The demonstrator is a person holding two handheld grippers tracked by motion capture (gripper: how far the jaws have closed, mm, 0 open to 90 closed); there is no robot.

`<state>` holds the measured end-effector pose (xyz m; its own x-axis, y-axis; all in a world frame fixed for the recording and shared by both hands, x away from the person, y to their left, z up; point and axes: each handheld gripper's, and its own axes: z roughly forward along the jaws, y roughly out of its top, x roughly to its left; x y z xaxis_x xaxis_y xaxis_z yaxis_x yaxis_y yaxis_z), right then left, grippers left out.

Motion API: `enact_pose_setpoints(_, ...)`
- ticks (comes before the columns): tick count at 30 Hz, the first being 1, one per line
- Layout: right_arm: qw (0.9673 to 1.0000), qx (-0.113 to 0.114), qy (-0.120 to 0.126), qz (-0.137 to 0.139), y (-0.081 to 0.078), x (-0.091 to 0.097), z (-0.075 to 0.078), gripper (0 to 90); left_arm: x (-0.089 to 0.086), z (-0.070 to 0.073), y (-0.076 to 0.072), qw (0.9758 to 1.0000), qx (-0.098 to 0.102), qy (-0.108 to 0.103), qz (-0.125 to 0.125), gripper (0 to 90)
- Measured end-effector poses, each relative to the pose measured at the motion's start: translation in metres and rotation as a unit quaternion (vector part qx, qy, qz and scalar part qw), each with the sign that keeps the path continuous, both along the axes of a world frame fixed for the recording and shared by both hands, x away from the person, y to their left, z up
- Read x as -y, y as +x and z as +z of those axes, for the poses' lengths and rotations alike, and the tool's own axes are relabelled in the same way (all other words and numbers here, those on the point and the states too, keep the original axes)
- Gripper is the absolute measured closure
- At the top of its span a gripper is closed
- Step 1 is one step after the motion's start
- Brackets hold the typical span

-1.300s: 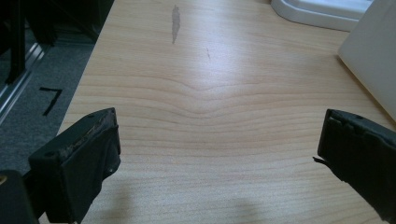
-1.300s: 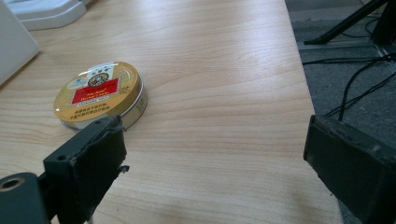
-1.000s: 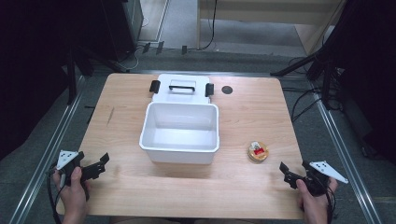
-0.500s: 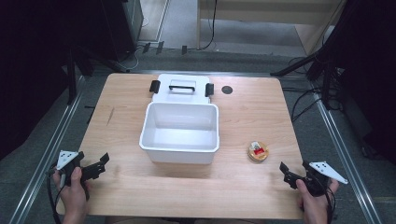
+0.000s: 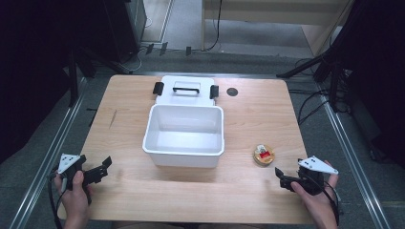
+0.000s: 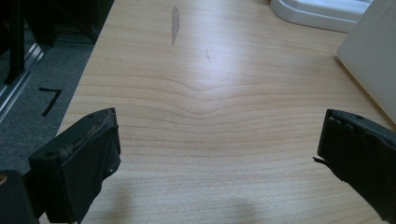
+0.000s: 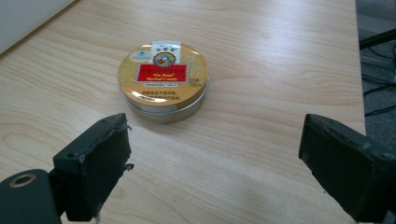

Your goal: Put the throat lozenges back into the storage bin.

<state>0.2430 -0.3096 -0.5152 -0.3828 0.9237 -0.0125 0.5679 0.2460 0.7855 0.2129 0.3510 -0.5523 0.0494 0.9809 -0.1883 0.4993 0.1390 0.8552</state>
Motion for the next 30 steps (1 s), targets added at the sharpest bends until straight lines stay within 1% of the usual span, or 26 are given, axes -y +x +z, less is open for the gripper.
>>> enact_pose_setpoints(1, 1.0, 0.0, 0.0, 0.0, 0.0, 0.0, 0.0, 9.0, 0.0, 0.0, 0.0, 1.0, 0.0, 0.0, 0.0, 0.0)
enact_pose_setpoints(3, 0.9999, -0.01, -0.011, 0.009, 0.003, -0.004, 0.005, 9.0, 0.0, 0.0, 0.0, 1.0, -0.001, -0.002, -0.001, 0.0)
enact_pose_setpoints(4, 0.9992, -0.025, -0.024, 0.019, 0.006, -0.007, 0.009, 8.9, -0.001, 0.0, 0.0, 1.0, -0.001, -0.003, 0.0, 0.0)
enact_pose_setpoints(5, 0.9988, -0.03, -0.031, 0.024, 0.008, -0.009, 0.011, 8.9, -0.001, 0.0, 0.0, 1.0, -0.001, -0.003, 0.0, 0.0)
enact_pose_setpoints(6, 0.9984, -0.031, -0.039, 0.025, 0.01, -0.01, 0.012, 8.8, -0.001, 0.0, 0.0, 1.0, -0.001, -0.003, 0.0, 0.0)
enact_pose_setpoints(8, 0.9978, -0.04, -0.049, 0.019, 0.015, -0.011, 0.015, 8.9, -0.001, 0.0, 0.0, 1.0, -0.002, -0.002, -0.001, 0.0)
enact_pose_setpoints(10, 0.9968, -0.055, -0.054, 0.019, 0.02, -0.012, 0.018, 8.9, -0.001, 0.0, 0.0, 1.0, -0.001, -0.002, -0.001, 0.0)
enact_pose_setpoints(12, 0.9943, -0.078, -0.067, 0.026, 0.025, -0.014, 0.019, 8.9, -0.001, 0.0, 0.0, 1.0, -0.001, -0.002, -0.001, 0.0)
enact_pose_setpoints(13, 0.9943, -0.078, -0.067, 0.026, 0.025, -0.014, 0.019, 8.9, -0.001, 0.0, 0.0, 1.0, -0.001, -0.002, -0.001, 0.0)
enact_pose_setpoints(14, 0.9903, -0.1, -0.09, 0.032, 0.029, -0.017, 0.02, 8.8, -0.001, 0.0, 0.0, 1.0, -0.003, -0.001, -0.002, 0.0)
enact_pose_setpoints(15, 0.988, -0.113, -0.099, 0.036, 0.031, -0.019, 0.021, 8.8, -0.001, 0.0, 0.0, 1.0, -0.003, -0.001, -0.002, 0.0)
enact_pose_setpoints(16, 0.9858, -0.12, -0.109, 0.042, 0.033, -0.021, 0.022, 8.8, 0.0, 0.0, 0.001, 1.0, -0.003, -0.002, -0.002, 0.0)
enact_pose_setpoints(17, 0.9858, -0.12, -0.109, 0.042, 0.033, -0.021, 0.022, 8.8, 0.0, 0.0, 0.001, 1.0, -0.003, -0.002, -0.002, 0.0)
enact_pose_setpoints(18, 0.9815, -0.136, -0.124, 0.052, 0.037, -0.024, 0.024, 8.8, 0.0, 0.0, 0.001, 1.0, -0.003, -0.002, -0.002, 0.0)
enact_pose_setpoints(19, 0.9815, -0.136, -0.124, 0.052, 0.037, -0.024, 0.024, 8.8, 0.0, 0.0, 0.001, 1.0, -0.003, -0.003, -0.002, 0.0)
enact_pose_setpoints(20, 0.9773, -0.15, -0.137, 0.06, 0.042, -0.028, 0.027, 8.8, -0.001, 0.0, 0.001, 1.0, -0.002, -0.003, -0.001, 0.0)
enact_pose_setpoints(21, 0.9773, -0.15, -0.137, 0.06, 0.042, -0.028, 0.027, 8.8, -0.001, 0.0, 0.001, 1.0, -0.002, -0.003, -0.001, 0.0)
enact_pose_setpoints(22, 0.9737, -0.163, -0.146, 0.062, 0.046, -0.032, 0.03, 8.8, -0.001, 0.0, 0.001, 1.0, -0.002, -0.004, -0.002, 0.0)
enact_pose_setpoints(25, 0.9681, -0.18, -0.159, 0.071, 0.052, -0.038, 0.031, 8.8, -0.001, 0.0, 0.001, 1.0, -0.002, -0.005, -0.003, 0.0)
enact_pose_setpoints(29, 0.9589, -0.206, -0.175, 0.084, 0.059, -0.046, 0.029, 8.9, -0.001, 0.0, 0.001, 1.0, -0.004, -0.006, -0.004, 0.0)
enact_pose_setpoints(30, 0.9569, -0.213, -0.178, 0.084, 0.061, -0.048, 0.028, 8.8, -0.001, 0.0, 0.001, 1.0, -0.003, -0.007, -0.004, 0.0)
